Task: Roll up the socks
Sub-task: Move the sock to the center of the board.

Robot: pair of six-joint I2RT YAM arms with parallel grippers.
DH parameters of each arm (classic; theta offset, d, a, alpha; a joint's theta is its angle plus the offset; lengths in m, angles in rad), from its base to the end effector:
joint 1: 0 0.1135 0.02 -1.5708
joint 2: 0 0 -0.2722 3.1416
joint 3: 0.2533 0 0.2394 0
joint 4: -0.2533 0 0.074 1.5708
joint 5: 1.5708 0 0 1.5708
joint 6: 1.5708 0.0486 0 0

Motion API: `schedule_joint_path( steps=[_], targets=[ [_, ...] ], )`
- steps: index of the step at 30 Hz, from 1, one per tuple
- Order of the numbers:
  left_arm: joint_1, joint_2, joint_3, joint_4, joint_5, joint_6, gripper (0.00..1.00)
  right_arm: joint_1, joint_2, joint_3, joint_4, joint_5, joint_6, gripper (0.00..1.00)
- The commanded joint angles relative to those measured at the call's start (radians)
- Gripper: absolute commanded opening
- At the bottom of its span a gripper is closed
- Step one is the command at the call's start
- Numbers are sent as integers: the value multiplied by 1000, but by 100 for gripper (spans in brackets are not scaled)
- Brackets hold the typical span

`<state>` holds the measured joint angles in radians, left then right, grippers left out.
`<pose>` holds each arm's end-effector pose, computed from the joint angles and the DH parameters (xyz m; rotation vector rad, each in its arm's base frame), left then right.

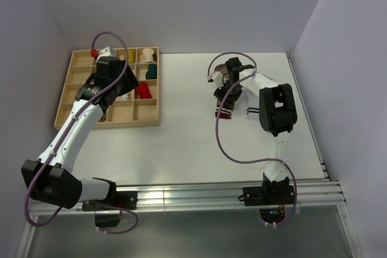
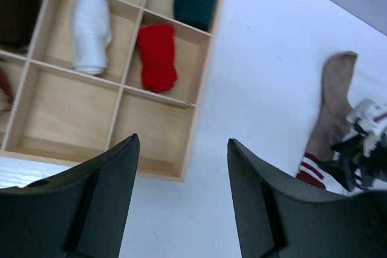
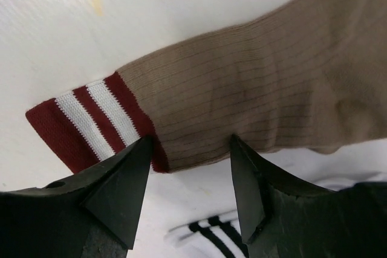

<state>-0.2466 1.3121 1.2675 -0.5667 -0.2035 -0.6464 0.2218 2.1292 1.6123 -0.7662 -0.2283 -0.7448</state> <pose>0.2779 -0.0598 0.3565 -0.5461 2.1127 -0.2889 0.4168 0.1053 0.1656 -1.3417 2.4566 0.2051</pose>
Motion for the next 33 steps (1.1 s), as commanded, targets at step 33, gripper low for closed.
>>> schedule_joint_path(
  steps=[33],
  targets=[
    [-204,-89,-49,143,92,59,64,318,-428,-413,139,-31,219,60]
  ],
)
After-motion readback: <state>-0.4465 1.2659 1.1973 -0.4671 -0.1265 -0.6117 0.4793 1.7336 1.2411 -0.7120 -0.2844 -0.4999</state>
